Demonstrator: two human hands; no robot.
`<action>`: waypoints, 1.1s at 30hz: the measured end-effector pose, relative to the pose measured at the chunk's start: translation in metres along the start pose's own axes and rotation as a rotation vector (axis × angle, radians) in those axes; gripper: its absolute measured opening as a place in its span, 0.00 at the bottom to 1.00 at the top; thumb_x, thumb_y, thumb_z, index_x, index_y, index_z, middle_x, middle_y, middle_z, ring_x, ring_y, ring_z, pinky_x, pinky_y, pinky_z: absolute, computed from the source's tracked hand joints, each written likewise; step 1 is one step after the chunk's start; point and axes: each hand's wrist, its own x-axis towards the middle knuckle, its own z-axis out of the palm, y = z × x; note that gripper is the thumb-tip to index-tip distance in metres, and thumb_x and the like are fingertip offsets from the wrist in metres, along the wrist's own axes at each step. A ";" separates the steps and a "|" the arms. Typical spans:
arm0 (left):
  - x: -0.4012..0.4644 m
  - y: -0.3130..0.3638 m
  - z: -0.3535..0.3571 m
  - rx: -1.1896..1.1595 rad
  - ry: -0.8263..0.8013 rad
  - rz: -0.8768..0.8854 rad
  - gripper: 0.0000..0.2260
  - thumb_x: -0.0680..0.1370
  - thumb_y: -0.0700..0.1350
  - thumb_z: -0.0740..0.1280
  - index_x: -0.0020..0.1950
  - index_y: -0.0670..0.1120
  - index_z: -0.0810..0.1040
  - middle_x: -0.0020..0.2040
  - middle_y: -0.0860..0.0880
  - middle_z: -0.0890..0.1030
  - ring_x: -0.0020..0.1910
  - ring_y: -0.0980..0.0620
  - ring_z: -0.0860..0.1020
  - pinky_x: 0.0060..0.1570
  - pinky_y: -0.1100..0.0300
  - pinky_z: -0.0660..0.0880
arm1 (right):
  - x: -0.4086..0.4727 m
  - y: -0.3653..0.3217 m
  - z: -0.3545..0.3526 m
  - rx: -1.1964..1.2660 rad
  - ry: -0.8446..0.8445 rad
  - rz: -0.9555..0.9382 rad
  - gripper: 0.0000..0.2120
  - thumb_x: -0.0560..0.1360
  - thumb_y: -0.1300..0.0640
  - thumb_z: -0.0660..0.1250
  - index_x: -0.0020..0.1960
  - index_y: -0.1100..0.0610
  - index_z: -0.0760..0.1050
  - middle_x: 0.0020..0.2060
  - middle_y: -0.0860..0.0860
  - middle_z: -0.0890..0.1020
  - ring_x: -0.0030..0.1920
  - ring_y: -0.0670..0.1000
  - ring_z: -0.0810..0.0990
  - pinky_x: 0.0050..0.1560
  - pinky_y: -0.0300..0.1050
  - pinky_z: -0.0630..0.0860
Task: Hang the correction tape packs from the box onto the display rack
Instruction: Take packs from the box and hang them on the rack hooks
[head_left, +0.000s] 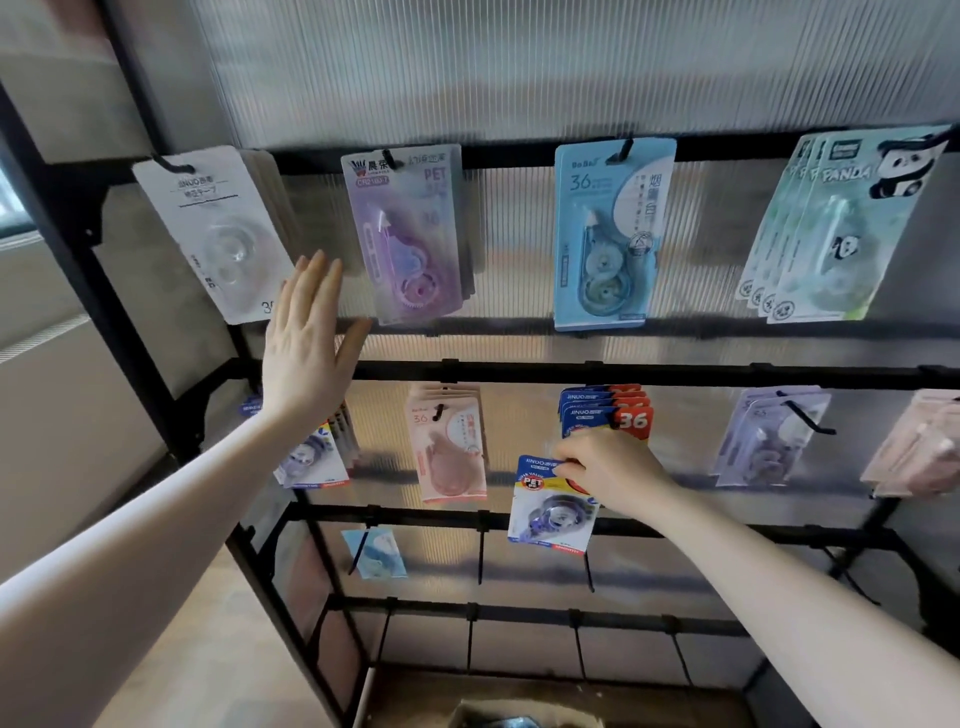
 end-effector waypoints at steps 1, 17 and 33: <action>-0.004 0.003 0.000 0.007 -0.010 0.005 0.26 0.79 0.51 0.59 0.73 0.40 0.61 0.74 0.41 0.61 0.74 0.44 0.56 0.72 0.51 0.52 | -0.002 0.002 0.001 -0.002 -0.003 -0.004 0.12 0.80 0.53 0.58 0.49 0.59 0.77 0.43 0.49 0.77 0.40 0.48 0.71 0.30 0.37 0.58; -0.088 0.073 0.030 0.018 -0.269 0.059 0.27 0.77 0.57 0.56 0.70 0.43 0.67 0.70 0.42 0.68 0.69 0.44 0.64 0.67 0.47 0.63 | -0.051 0.051 0.018 0.003 -0.032 -0.039 0.11 0.79 0.51 0.59 0.52 0.55 0.77 0.50 0.49 0.81 0.44 0.48 0.76 0.36 0.38 0.65; -0.155 0.066 0.068 -0.056 -0.463 0.064 0.30 0.79 0.63 0.47 0.67 0.44 0.71 0.65 0.43 0.74 0.65 0.43 0.71 0.62 0.47 0.69 | -0.064 0.052 0.065 -0.066 -0.054 0.070 0.13 0.80 0.51 0.56 0.54 0.55 0.77 0.51 0.50 0.79 0.49 0.52 0.78 0.41 0.44 0.70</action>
